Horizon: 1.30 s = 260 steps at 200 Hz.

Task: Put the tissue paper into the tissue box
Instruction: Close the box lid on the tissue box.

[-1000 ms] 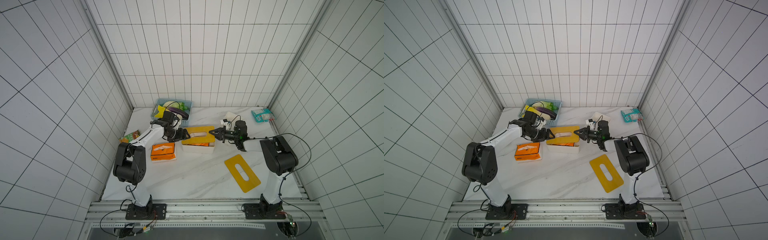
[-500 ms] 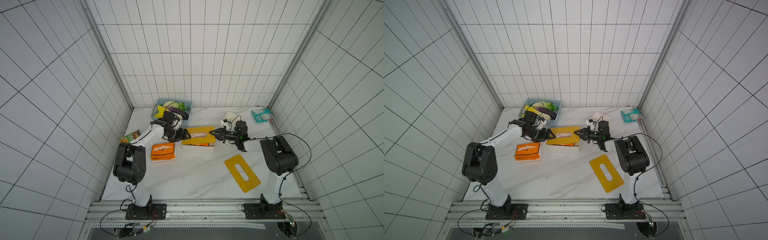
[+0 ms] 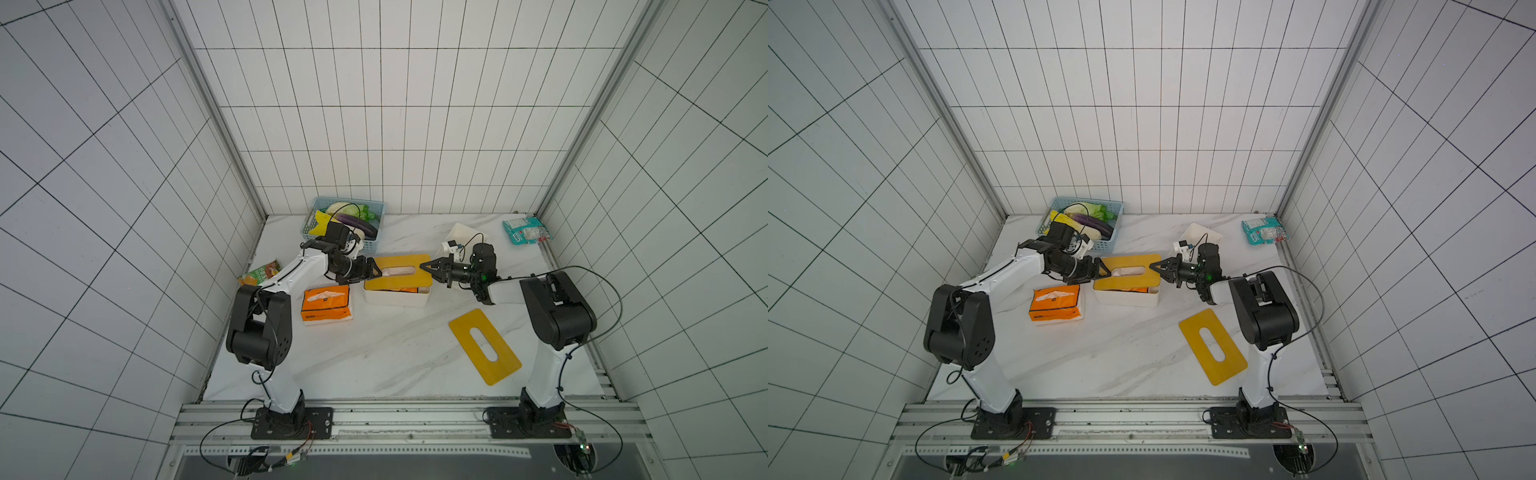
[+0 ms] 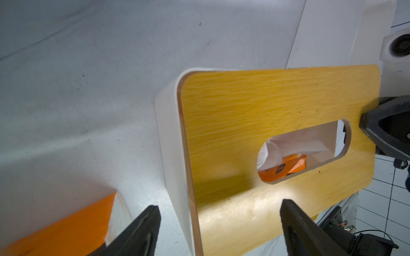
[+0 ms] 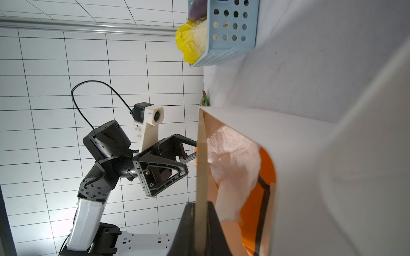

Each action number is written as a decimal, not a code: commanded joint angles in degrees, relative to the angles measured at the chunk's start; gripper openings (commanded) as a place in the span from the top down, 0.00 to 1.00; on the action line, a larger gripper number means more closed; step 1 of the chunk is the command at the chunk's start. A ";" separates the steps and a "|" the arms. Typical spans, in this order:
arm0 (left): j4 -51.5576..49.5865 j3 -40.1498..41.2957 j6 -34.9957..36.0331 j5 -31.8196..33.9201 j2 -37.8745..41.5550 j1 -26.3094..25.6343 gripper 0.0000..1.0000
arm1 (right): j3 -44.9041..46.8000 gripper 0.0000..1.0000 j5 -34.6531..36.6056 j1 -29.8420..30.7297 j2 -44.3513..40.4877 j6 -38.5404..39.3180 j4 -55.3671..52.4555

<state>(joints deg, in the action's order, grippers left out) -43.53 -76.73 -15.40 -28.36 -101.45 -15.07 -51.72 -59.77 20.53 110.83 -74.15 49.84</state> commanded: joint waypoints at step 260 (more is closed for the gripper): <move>1.69 -1.31 0.11 -1.69 -1.21 -0.05 0.20 | -0.66 1.00 0.92 1.61 0.93 -0.48 2.45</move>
<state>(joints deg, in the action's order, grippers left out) -43.09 -76.73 -15.46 -29.06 -101.45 -15.07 -51.64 -59.24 21.63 111.59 -76.51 52.45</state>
